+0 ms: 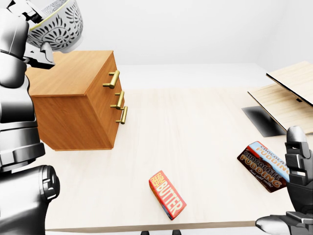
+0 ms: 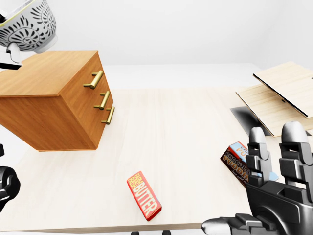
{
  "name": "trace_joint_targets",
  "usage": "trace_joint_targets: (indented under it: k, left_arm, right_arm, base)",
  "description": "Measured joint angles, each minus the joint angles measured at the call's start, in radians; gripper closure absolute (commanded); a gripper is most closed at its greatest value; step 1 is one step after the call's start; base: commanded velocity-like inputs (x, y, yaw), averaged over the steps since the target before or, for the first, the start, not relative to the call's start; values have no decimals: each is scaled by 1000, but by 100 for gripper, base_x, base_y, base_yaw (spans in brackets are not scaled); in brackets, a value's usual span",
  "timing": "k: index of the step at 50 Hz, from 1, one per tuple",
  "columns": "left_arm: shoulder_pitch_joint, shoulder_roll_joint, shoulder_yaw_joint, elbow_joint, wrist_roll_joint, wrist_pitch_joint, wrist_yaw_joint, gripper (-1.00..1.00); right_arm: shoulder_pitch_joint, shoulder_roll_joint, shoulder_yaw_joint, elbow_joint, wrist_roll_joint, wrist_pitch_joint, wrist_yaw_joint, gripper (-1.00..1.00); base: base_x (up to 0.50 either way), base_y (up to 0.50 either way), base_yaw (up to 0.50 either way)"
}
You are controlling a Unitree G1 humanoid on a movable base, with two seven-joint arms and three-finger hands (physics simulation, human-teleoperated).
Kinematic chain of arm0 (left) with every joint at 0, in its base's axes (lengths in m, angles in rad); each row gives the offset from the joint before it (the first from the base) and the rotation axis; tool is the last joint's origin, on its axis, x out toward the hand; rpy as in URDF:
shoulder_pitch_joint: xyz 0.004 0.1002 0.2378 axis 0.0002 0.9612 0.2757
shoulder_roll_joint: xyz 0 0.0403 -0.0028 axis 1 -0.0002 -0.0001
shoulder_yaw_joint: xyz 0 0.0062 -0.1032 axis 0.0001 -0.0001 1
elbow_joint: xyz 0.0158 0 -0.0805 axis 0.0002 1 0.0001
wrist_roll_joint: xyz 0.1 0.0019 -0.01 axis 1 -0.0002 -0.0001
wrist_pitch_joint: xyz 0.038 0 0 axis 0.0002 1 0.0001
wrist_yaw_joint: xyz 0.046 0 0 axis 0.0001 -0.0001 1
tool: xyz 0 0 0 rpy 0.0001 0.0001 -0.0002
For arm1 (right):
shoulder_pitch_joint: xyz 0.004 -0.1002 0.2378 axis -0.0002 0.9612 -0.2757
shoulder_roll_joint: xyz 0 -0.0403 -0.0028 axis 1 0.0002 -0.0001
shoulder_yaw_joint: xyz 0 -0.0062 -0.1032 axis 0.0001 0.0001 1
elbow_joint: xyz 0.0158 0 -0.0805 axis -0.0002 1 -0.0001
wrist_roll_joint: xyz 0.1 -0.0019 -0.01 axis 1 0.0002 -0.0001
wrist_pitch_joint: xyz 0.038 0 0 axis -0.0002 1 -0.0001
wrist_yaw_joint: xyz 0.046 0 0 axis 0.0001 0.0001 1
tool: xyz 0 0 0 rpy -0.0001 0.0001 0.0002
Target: Close the top drawer of the cabinet and put the bowl on top of it.
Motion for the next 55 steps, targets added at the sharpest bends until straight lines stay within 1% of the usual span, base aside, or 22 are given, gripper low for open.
trace_joint_targets:
  k: [5,11,17,25,33,42,55]
  left_arm:
    - [-1,14,-1,54,-29,0,33,100]
    - [0,22,-4,97,-52,0,63,100]
    - [3,19,-9,137,-68,0,91,100]
    - [5,8,-18,203,-81,0,130,100]
    - [6,3,-25,245,-84,0,152,100]
    - [3,-1,-32,297,-83,0,174,100]
    - [-9,-2,-35,324,-92,0,197,100]
  right_arm:
    - [7,-4,6,0,2,-7,-3,-100]
    - [5,-2,4,0,1,-5,0,-100]
    - [4,1,1,0,1,-4,4,-100]
    - [13,-4,7,0,4,-12,0,-100]
    - [19,-8,15,0,3,-19,-4,-100]
    - [14,-1,10,0,1,-14,4,-100]
    - [16,2,10,0,1,-16,8,-100]
  base:
    - [0,0,0]
    - [0,0,0]
    - [0,0,0]
    - [0,0,0]
    - [0,0,0]
    - [0,0,0]
    - [0,0,0]
